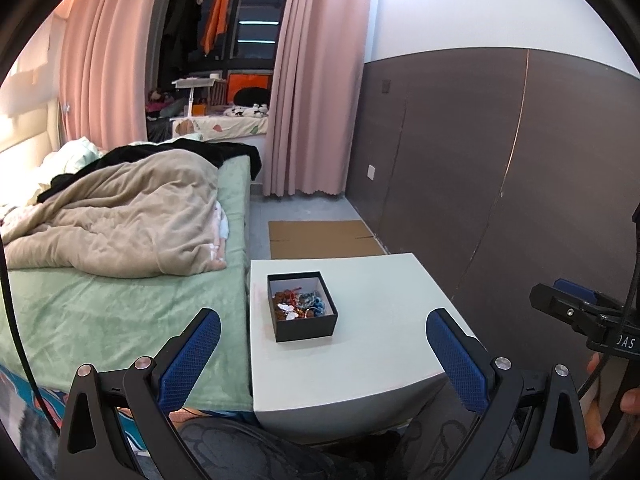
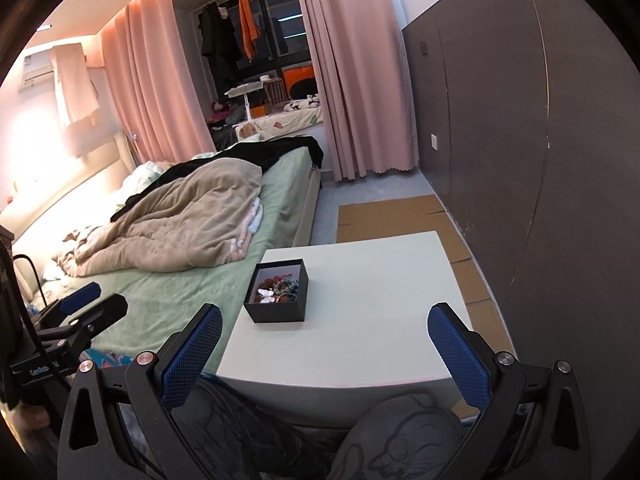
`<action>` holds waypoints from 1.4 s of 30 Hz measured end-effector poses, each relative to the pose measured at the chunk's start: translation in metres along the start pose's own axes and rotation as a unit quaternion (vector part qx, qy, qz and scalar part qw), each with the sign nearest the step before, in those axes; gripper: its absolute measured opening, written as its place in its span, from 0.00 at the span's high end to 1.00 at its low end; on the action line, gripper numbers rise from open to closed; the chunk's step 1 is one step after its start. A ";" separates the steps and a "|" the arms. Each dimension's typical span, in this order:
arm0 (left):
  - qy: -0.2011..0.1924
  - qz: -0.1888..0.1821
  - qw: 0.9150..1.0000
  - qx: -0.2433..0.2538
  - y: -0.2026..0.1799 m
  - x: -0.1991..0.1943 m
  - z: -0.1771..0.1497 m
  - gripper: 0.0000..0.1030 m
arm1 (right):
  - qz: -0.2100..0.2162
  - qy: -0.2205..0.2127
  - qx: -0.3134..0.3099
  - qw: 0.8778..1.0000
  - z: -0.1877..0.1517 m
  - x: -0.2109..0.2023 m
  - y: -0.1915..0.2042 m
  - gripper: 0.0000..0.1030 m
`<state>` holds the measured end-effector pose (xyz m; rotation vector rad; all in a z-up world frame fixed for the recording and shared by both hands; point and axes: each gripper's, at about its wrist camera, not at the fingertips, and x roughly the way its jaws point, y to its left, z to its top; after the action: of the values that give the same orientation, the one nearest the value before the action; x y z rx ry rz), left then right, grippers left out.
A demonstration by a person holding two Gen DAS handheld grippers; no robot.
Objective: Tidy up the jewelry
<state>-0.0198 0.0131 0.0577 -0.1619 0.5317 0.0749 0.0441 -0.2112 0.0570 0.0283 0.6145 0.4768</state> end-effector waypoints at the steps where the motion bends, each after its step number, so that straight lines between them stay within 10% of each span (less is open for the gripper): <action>1: 0.000 0.000 1.000 0.000 0.000 0.000 0.000 0.00 | 0.000 0.000 -0.001 1.000 0.000 0.000 0.001 0.00; 42: -0.015 0.010 0.999 0.035 -0.022 -0.010 0.001 0.00 | -0.021 -0.020 0.023 0.999 -0.004 -0.008 -0.007 0.00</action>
<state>-0.0255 -0.0085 0.0672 -0.0878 0.5061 0.0784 0.0394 -0.2211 0.0574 0.0677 0.5847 0.4212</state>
